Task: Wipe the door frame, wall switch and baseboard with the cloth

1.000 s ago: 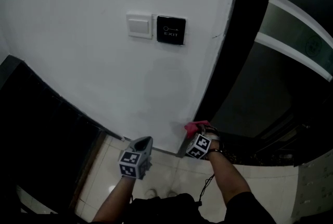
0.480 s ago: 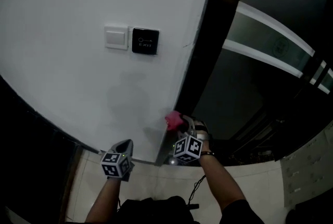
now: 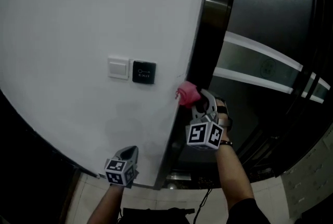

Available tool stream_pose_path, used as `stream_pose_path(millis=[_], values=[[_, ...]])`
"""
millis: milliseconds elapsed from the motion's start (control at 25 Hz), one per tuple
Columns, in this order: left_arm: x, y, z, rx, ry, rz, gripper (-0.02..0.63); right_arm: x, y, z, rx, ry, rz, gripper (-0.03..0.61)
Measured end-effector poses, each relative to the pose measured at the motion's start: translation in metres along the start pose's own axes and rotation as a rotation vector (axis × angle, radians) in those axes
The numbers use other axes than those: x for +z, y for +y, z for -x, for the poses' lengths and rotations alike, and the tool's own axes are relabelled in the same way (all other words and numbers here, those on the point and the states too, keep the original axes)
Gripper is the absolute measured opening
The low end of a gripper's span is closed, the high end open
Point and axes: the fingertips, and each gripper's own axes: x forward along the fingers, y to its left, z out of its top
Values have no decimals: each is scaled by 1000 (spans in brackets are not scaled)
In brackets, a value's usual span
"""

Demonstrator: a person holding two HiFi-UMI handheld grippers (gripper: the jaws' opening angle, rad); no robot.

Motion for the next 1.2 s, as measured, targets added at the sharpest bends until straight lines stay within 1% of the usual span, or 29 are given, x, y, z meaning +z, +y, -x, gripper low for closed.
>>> stream_pose_path(millis=[80,160,320,480,640,840,1040,1200], values=[[2,0,1,-4,-7,9,-8,3,-25,-8,-40,13,0,60],[-1,-1,2,-4,5,14,-8,0,-33,-16,-61,27,17,60],[-12,1,4,-1,33,15,-8,-2,-22,-16,-127,11,98,58],[-23,5,6,10,63,24,-8,-6,-5,-14,-149,-5,132,58],[-29,8,9,22,77,28,-8,-10,9,-11,-147,-25,121,58],[-29,8,9,27,79,29,-8,-15,19,-9,-127,-20,106,58],[-26,3,9,18,65,28,-8,-20,34,-6,-86,-4,103,58],[-26,-5,11,15,72,19,-8,-28,51,-3,-41,18,104,58]])
